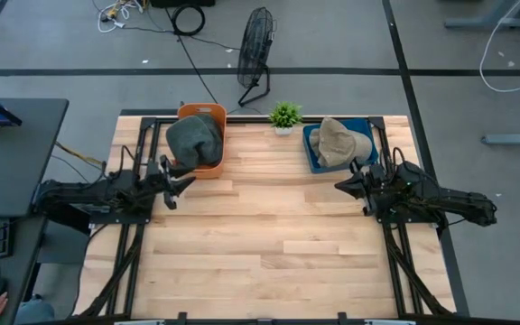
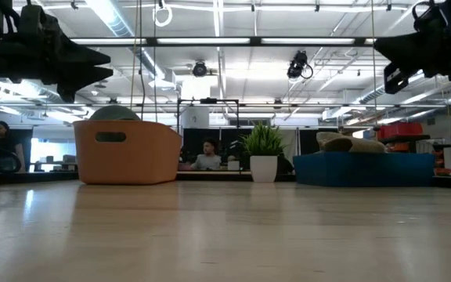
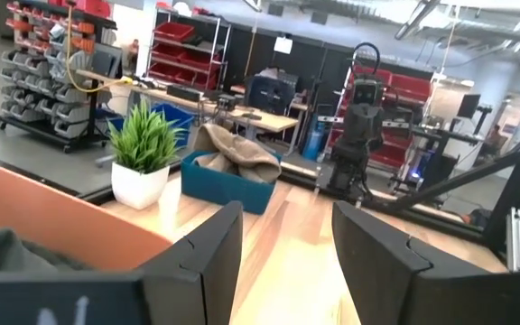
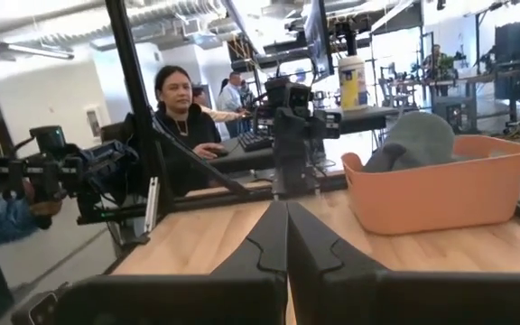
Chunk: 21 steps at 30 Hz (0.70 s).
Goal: Pick & Place hat
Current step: Return to Home Position
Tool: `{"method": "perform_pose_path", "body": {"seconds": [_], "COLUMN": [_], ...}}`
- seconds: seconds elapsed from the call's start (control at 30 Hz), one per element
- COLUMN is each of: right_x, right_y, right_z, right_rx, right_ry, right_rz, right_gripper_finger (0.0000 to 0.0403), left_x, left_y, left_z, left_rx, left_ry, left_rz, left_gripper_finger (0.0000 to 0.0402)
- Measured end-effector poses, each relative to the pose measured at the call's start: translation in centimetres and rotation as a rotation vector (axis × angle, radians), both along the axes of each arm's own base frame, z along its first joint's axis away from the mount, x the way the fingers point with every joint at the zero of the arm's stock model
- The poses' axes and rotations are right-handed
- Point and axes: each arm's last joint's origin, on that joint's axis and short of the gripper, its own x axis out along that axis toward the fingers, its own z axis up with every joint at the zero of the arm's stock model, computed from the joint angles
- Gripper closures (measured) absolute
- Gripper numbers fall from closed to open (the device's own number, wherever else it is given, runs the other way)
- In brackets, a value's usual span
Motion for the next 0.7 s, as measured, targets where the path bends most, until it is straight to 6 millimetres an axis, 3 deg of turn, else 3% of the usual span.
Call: {"method": "perform_pose_path", "body": {"seconds": [0.7], "right_x": [0.13], "right_y": [-0.32], "right_z": [-0.95], "right_rx": [0.095], "right_ry": [0.085], "right_rz": [-0.093], "right_gripper_finger": [0.0374], "left_x": [0.03], "left_y": [0.0], "left_z": [-0.36], "left_rx": [0.0], "left_ry": [0.035], "left_rz": [0.0], "left_gripper_finger": [0.0225]}}
